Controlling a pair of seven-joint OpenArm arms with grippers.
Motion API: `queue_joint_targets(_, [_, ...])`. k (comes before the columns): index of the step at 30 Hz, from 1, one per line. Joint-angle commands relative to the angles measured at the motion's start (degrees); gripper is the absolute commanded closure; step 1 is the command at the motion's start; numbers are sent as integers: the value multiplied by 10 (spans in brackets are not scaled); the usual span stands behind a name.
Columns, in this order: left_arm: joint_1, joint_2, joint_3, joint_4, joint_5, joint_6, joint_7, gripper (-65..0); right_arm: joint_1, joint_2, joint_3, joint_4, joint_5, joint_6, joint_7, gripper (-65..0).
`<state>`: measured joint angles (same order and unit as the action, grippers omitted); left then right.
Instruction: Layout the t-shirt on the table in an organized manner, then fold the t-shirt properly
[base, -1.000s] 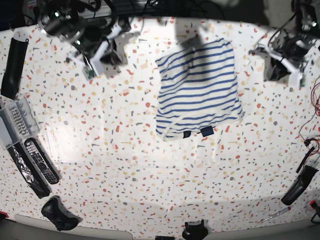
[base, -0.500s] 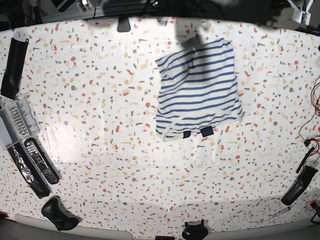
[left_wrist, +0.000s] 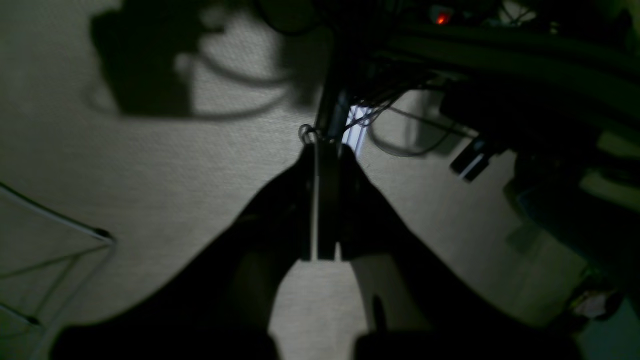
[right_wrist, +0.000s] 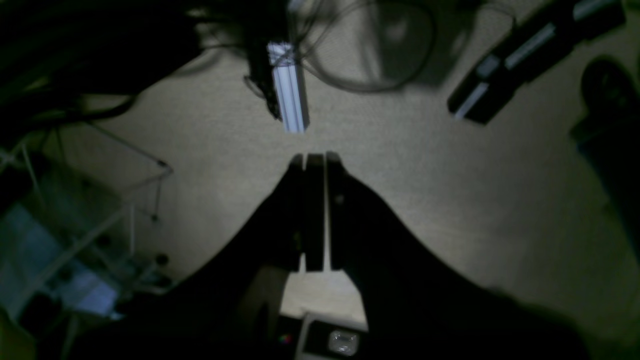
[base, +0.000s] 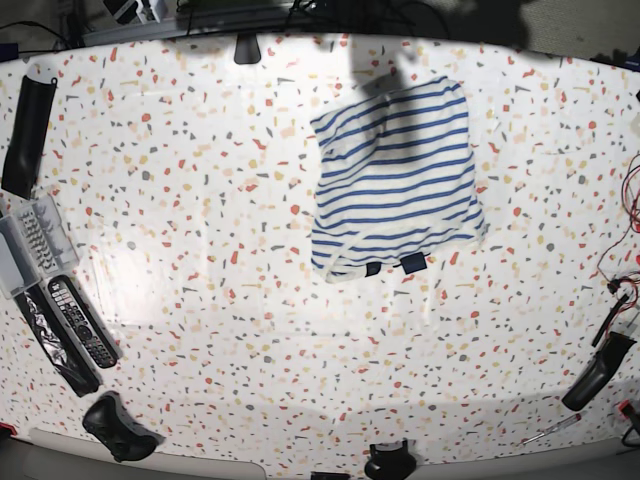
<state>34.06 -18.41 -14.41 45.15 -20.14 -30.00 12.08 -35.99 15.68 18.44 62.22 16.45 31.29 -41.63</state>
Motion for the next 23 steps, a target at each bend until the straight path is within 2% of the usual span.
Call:
queue_joint_targets(1, [-3,-1,3,-22,12,-2,-20,0,15,15,0,-42,0,3,24,0])
queue_joint_targets(5, [-52,30,4,-107,109,-2,-101,0,98,49,-33,-228,-9,4,136,0])
queue_joint_targets(7, [-76,47,4,-133,123,0,-106,-9,137,53,-63,-294,-45,3,189,0])
queue_joint_targets(10, [-108,74,4,-155,122,0,-104,-89,185,44,-115,-352,-77,2,238,0])
queue_joint_targets(11, [-117,83,4,-159,122,7,-104,-91,197,38,-132,-362,-77,1,247,0])
queue_joint_targets(13, [-133,102,4,-159,122,44,-104,-91,217,23,-164,-369,-75,-5,258,0])
queue_joint_targets(15, [-148,116,4,-159,123,78,-104,-91,233,6,-187,-368,-75,-28,261,0])
queue_joint_targets(18, [-160,129,4,-159,122,82,-106,-91,246,-17,-212,-368,-75,-74,263,0])
queue_joint_targets(23, [-163,141,4,-159,127,82,-122,-91,247,-31,-231,-368,-75,-82,268,0])
